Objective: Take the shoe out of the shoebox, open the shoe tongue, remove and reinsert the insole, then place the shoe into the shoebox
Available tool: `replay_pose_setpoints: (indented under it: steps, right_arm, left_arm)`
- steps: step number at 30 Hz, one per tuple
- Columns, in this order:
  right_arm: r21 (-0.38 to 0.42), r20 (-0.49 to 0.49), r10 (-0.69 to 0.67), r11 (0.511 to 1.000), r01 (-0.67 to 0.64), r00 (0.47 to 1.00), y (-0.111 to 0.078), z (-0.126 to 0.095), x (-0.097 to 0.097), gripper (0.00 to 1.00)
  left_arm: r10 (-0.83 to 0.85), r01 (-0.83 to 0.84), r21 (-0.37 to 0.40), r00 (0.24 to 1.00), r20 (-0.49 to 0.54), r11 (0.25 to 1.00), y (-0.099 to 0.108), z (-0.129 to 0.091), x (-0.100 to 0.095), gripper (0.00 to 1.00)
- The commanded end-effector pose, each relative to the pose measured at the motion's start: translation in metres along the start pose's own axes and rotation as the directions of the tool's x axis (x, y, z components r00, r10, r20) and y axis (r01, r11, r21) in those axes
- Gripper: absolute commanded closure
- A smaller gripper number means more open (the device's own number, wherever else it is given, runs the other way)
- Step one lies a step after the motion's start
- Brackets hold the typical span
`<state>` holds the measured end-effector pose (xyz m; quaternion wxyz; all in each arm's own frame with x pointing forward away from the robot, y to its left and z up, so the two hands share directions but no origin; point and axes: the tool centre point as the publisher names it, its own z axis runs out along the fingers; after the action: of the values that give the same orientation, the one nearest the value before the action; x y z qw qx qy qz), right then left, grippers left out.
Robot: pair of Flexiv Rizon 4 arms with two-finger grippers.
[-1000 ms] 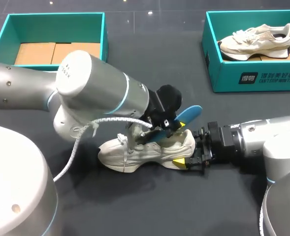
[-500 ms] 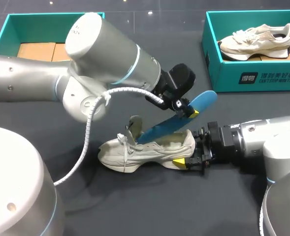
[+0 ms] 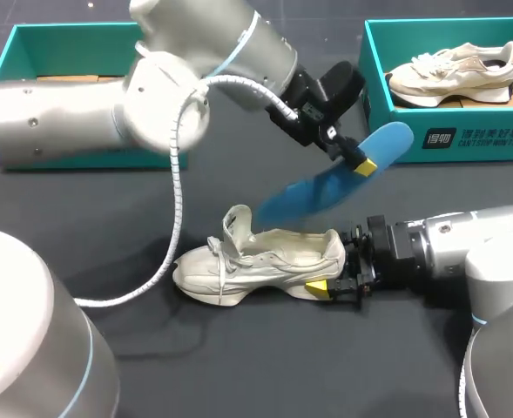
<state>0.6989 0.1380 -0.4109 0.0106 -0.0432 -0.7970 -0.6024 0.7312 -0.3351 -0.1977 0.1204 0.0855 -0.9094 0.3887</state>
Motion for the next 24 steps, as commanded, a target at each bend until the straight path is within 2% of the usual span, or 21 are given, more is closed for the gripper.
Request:
replay_pose_setpoints:
  steps: [1,6,11,13,24]
  right_arm:
    - [0.005,0.001,0.001,1.000,-0.001,1.000,-0.001,0.001,0.002,1.00]
    - [0.005,0.001,0.001,1.000,-0.001,1.000,-0.001,0.001,0.002,1.00]
    - [0.005,0.001,0.001,1.000,-0.001,1.000,-0.001,0.001,0.002,1.00]
    - [0.005,0.001,0.001,1.000,-0.001,1.000,-0.001,0.001,0.002,1.00]
    - [0.005,0.001,0.001,1.000,-0.001,1.000,-0.001,0.001,0.002,1.00]
  left_arm:
    - [0.058,-0.053,0.062,0.996,-0.072,0.997,-0.002,-0.017,0.006,1.00]
    - [0.143,-0.133,0.146,0.988,-0.061,0.980,-0.016,-0.040,0.023,1.00]
    - [0.168,-0.160,0.190,0.986,-0.025,0.969,-0.028,-0.063,0.043,1.00]
    - [0.173,-0.163,0.220,0.985,-0.028,0.962,-0.034,-0.079,0.049,1.00]
    - [0.173,-0.163,0.220,0.985,-0.028,0.962,-0.034,-0.079,0.049,1.00]
